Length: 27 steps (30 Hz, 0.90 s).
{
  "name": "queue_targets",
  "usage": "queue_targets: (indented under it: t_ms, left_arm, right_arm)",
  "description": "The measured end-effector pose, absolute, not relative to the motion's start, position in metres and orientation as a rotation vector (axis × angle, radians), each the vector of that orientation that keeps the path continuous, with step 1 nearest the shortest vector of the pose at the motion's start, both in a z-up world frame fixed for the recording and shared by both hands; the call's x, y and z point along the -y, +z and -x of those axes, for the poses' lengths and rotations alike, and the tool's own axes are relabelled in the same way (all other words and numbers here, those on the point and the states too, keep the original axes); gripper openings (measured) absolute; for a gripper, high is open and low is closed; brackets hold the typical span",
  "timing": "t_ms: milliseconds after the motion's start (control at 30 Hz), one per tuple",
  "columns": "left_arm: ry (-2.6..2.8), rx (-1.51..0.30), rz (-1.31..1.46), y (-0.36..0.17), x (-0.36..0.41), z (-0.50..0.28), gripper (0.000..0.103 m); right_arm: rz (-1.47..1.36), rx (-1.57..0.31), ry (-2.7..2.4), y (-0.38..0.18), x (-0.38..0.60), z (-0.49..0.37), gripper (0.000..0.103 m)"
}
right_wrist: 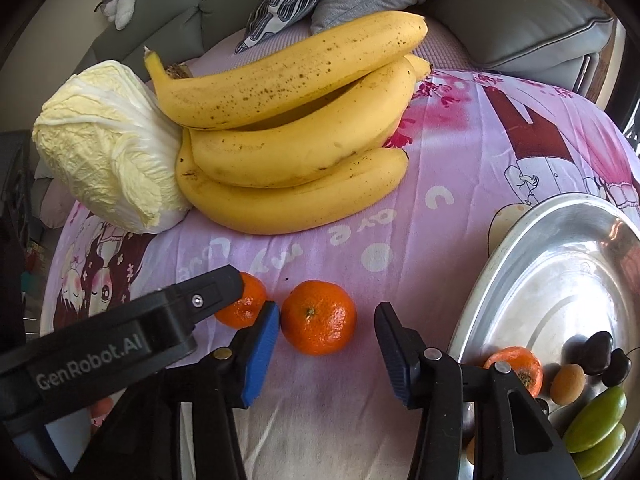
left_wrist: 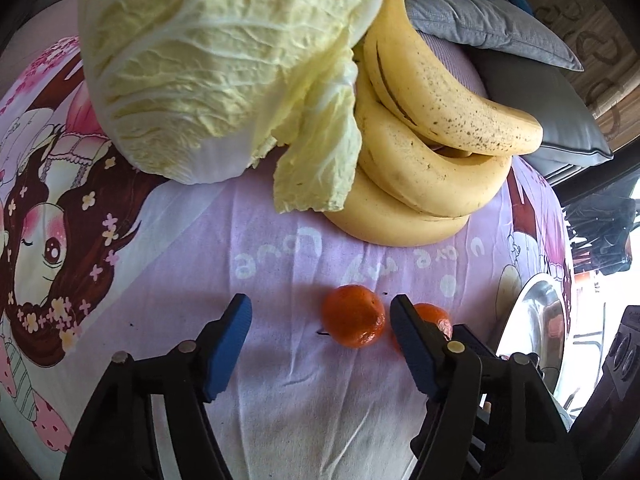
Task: Organize fruits
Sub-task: 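Close the right tool on the larger mandarin while the left tool closes on the smaller mandarin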
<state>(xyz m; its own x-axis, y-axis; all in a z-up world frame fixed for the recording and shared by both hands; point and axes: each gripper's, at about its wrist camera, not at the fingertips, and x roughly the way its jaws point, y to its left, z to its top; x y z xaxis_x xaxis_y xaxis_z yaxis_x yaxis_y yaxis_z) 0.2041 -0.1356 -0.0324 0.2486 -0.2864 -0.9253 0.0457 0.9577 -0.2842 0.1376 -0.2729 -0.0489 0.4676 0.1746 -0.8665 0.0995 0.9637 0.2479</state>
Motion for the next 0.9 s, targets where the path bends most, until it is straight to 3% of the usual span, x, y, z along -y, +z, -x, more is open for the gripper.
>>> queue_targets:
  t_ms: [133,333,433,900]
  left_arm:
    - [-0.267,-1.333,0.252,-0.044,0.139,-0.213,0.054]
    - [-0.303,-1.352,0.297,-0.060,0.145,-0.211,0.046]
    - [-0.330,-1.352,0.312,-0.071,0.149,-0.207,0.036]
    - [-0.268,-1.357,0.318,-0.056,0.150,-0.195,0.035]
  right_arm:
    - [-0.274,-1.083,0.062,-0.048,0.271,-0.137,0.042]
    - [-0.257,-1.084,0.059,-0.048,0.269,-0.137,0.042]
    - [-0.259,-1.087,0.063,-0.050,0.268,-0.137,0.042]
    - [-0.300,-1.079,0.040,-0.036,0.280,-0.128,0.042]
